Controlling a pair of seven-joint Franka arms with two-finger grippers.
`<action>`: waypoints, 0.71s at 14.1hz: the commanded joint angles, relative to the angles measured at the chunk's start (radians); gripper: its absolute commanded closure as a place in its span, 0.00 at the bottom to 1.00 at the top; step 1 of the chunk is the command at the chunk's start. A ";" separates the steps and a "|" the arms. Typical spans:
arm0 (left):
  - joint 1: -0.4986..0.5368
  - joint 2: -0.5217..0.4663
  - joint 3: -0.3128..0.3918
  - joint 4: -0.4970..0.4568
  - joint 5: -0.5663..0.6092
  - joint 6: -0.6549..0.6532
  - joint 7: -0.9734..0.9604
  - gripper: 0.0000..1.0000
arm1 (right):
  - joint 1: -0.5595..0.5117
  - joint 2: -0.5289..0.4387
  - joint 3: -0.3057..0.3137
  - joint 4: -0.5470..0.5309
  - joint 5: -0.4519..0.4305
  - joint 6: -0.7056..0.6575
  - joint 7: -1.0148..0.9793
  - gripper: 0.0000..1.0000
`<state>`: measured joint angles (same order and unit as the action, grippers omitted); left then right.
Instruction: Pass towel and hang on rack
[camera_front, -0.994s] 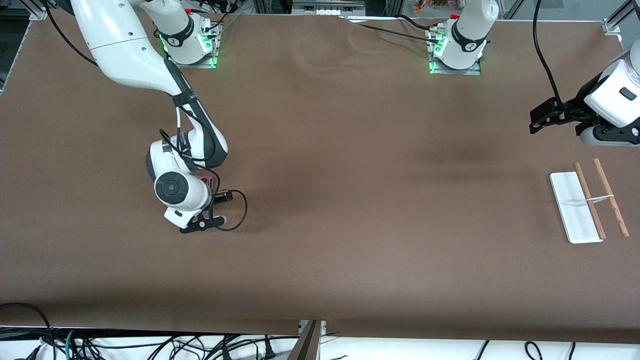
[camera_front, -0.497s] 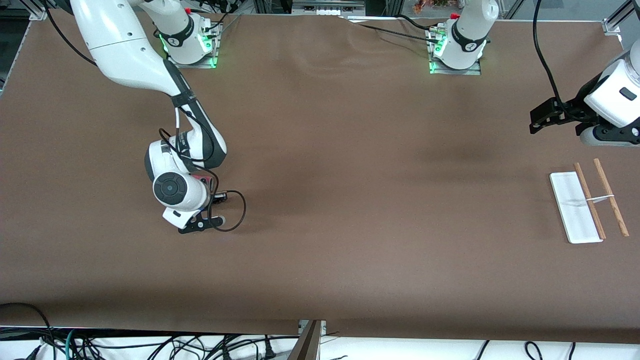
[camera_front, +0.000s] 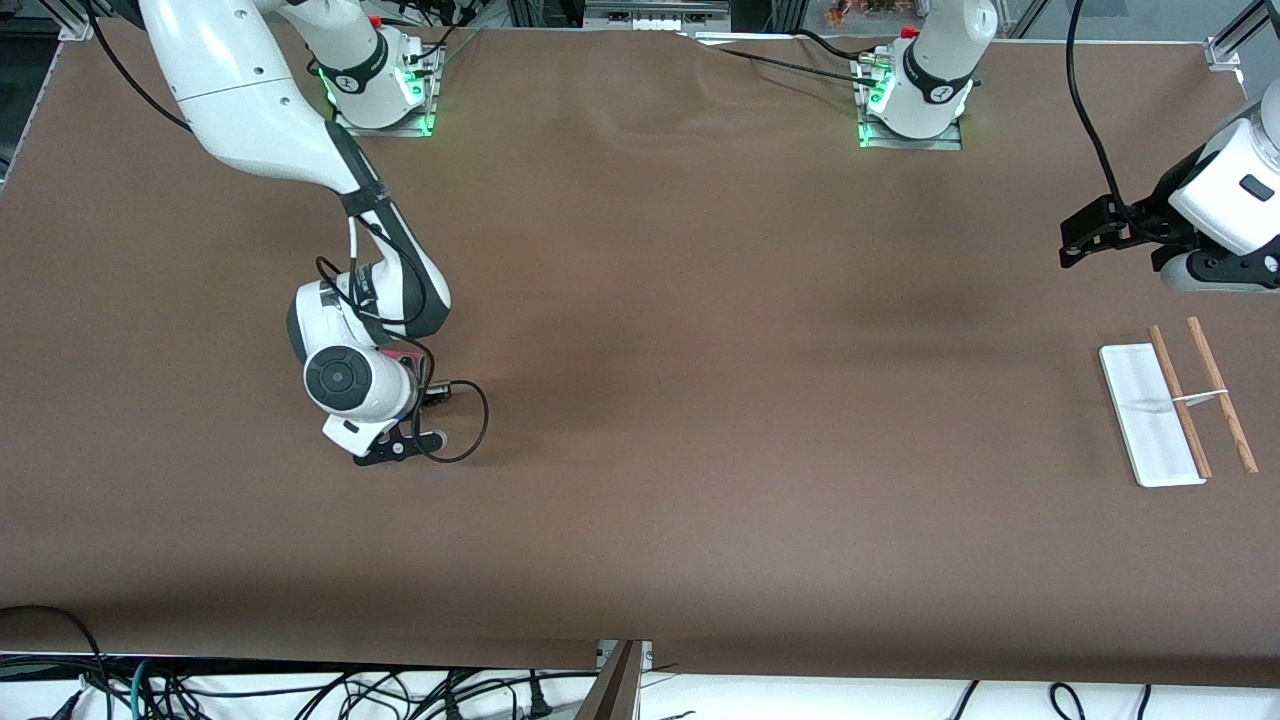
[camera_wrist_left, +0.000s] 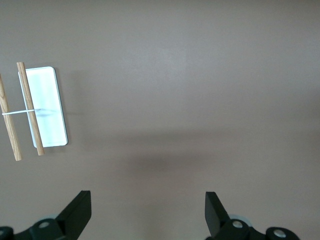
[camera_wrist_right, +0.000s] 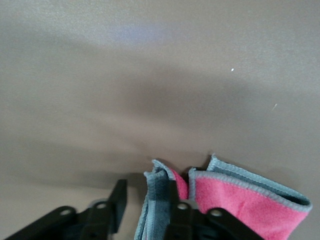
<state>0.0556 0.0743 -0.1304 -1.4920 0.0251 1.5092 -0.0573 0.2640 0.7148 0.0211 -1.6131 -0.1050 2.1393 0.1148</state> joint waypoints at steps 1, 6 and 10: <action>0.004 0.007 -0.002 0.019 -0.002 -0.012 -0.006 0.00 | -0.005 -0.018 0.002 -0.021 -0.021 -0.001 0.016 0.71; 0.004 0.007 -0.002 0.019 -0.002 -0.012 -0.006 0.00 | -0.005 -0.018 -0.003 -0.021 -0.021 0.001 0.016 0.71; 0.004 0.007 -0.002 0.019 -0.002 -0.012 -0.006 0.00 | -0.005 -0.012 -0.004 -0.019 -0.028 0.008 0.016 0.71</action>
<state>0.0556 0.0743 -0.1303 -1.4920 0.0251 1.5092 -0.0573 0.2630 0.7149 0.0127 -1.6131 -0.1065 2.1397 0.1149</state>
